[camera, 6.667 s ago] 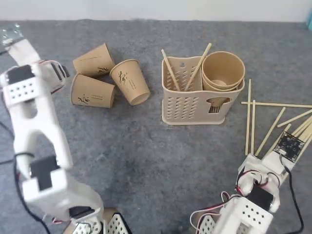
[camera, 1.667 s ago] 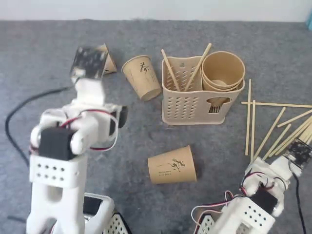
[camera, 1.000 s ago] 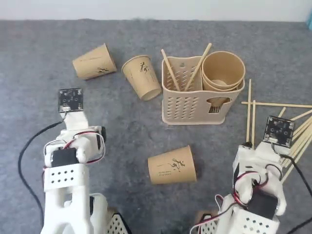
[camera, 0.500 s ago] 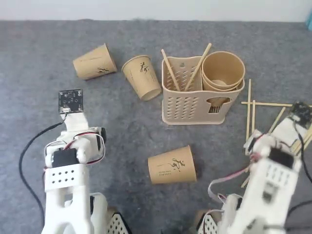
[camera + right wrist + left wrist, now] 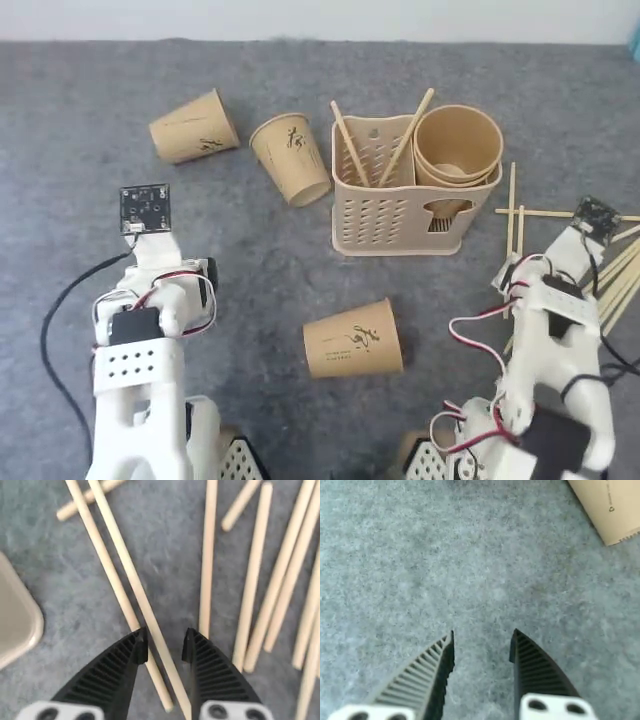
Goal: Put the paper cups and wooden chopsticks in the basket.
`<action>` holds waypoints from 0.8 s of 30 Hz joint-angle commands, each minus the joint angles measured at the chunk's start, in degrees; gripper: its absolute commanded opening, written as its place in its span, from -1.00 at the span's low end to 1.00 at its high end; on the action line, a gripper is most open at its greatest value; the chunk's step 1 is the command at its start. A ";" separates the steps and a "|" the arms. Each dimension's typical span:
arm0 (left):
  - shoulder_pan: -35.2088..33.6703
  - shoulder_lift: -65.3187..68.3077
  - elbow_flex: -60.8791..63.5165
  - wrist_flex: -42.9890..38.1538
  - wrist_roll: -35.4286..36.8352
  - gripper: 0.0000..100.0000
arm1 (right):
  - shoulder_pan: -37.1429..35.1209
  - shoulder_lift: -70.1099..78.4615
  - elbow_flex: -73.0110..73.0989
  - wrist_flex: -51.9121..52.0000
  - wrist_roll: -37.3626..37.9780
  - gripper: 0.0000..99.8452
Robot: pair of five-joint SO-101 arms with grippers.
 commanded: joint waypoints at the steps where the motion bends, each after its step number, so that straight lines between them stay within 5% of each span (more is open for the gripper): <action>1: -0.18 -1.32 -0.40 -1.76 -0.09 -0.65 | -0.48 2.33 -3.25 -6.46 0.26 -0.76; 7: -0.18 -1.32 -0.40 -1.76 -0.09 -0.65 | -1.27 7.60 -3.87 -12.35 2.02 -0.82; 9: -0.18 -1.32 -0.40 -1.85 -0.09 -0.65 | -1.89 8.57 -5.45 -11.21 2.29 -0.98; 12: -0.18 -1.32 -0.40 -1.85 -0.09 -0.65 | -1.63 10.07 -7.74 -7.34 3.60 -0.95; 24: -0.18 -1.32 -0.31 -1.85 -0.09 -0.65 | 12.09 -8.04 -9.58 1.36 3.69 -0.99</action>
